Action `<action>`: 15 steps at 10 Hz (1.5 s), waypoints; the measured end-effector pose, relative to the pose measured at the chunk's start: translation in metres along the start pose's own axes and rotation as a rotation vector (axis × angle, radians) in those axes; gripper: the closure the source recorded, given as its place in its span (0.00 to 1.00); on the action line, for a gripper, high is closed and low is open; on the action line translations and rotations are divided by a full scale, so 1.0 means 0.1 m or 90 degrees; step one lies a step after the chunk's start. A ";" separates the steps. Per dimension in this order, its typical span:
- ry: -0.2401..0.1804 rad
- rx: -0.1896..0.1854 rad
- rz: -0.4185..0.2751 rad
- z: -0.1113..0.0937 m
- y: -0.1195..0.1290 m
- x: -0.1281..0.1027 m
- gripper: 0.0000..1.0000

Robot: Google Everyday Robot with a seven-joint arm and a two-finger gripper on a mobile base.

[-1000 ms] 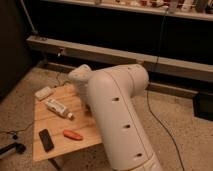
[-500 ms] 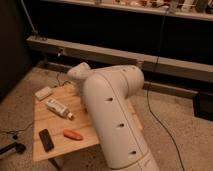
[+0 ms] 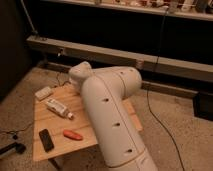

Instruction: Push the ceramic bowl across the table

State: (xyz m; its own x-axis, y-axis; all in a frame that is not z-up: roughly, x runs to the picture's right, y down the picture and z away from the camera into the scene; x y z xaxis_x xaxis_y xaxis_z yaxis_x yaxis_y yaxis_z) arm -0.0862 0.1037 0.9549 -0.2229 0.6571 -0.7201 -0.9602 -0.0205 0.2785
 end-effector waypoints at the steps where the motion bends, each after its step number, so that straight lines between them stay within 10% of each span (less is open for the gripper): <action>1: -0.002 -0.003 0.007 -0.01 0.00 -0.05 0.35; 15: -0.047 0.000 0.013 -0.19 -0.29 -0.64 0.35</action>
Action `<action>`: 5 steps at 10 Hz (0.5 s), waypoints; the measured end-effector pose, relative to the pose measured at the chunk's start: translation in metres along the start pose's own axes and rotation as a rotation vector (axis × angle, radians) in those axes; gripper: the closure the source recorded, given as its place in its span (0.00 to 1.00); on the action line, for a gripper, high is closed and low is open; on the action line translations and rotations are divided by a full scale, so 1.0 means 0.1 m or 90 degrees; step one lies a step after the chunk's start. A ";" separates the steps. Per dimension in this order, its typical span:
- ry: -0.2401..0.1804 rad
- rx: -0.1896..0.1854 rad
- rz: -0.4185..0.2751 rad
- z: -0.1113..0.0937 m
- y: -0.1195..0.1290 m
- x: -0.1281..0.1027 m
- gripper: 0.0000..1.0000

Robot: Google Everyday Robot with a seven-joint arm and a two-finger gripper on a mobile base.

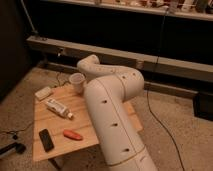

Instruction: Push the ceramic bowl across the table

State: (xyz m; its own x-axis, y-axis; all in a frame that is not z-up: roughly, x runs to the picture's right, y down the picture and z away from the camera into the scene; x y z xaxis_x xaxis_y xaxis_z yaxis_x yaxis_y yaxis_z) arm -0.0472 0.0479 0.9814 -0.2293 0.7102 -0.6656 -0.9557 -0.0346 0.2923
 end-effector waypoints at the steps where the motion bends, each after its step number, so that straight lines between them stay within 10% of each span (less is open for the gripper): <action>1: -0.003 -0.003 -0.003 -0.02 0.02 -0.03 0.35; 5: -0.009 -0.015 -0.004 -0.04 0.04 -0.11 0.35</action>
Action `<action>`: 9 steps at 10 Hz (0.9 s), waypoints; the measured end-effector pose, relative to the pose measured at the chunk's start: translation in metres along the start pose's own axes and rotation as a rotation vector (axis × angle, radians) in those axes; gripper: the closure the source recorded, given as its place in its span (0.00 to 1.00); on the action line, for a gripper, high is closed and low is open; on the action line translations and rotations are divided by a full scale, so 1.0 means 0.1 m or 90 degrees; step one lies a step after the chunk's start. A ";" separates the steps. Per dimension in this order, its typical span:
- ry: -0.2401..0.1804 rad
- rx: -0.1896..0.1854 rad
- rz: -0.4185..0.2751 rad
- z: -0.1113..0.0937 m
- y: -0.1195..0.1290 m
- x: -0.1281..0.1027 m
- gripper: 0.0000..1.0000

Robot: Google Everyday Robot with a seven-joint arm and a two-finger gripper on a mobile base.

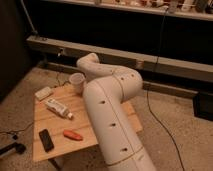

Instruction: Push the ceramic bowl across the table

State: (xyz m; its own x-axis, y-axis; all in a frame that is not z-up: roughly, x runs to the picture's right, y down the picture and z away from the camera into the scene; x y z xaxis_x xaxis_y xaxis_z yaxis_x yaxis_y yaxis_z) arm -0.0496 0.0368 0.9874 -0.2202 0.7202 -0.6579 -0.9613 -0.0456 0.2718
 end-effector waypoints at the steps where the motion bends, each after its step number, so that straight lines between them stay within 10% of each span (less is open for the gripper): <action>1: -0.002 -0.002 -0.001 -0.01 0.01 -0.01 0.35; 9: -0.044 -0.030 -0.015 -0.02 0.16 -0.29 0.35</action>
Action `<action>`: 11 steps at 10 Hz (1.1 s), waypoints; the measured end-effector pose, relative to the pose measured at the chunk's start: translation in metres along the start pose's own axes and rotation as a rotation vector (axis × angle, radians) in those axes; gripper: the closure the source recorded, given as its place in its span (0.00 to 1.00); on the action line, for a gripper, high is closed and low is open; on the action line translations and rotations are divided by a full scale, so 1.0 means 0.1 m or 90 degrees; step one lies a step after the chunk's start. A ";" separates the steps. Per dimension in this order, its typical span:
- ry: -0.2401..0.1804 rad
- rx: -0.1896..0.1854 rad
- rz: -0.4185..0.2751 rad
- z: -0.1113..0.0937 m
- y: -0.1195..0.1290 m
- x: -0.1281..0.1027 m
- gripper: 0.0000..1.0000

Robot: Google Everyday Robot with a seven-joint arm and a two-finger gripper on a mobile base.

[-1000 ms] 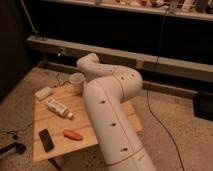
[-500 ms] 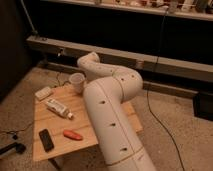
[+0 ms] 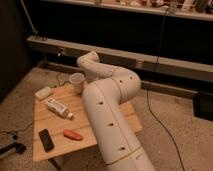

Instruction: Push the ceramic bowl across the table

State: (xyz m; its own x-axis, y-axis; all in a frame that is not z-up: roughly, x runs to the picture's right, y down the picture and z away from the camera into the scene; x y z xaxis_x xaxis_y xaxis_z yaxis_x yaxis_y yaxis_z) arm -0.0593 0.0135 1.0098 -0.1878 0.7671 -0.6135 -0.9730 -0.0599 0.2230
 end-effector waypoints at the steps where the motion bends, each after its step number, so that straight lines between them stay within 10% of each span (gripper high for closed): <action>1: -0.018 -0.005 -0.003 -0.01 0.02 -0.08 0.35; 9: -0.329 -0.042 -0.039 -0.11 0.14 -0.80 0.35; 11: -0.359 -0.035 -0.034 0.08 0.06 -0.73 0.35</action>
State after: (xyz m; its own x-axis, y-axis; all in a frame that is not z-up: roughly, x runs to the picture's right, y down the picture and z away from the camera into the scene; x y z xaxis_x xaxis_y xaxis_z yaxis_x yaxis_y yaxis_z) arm -0.0500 -0.0375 1.0617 -0.0514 0.9915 -0.1195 -0.9877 -0.0328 0.1530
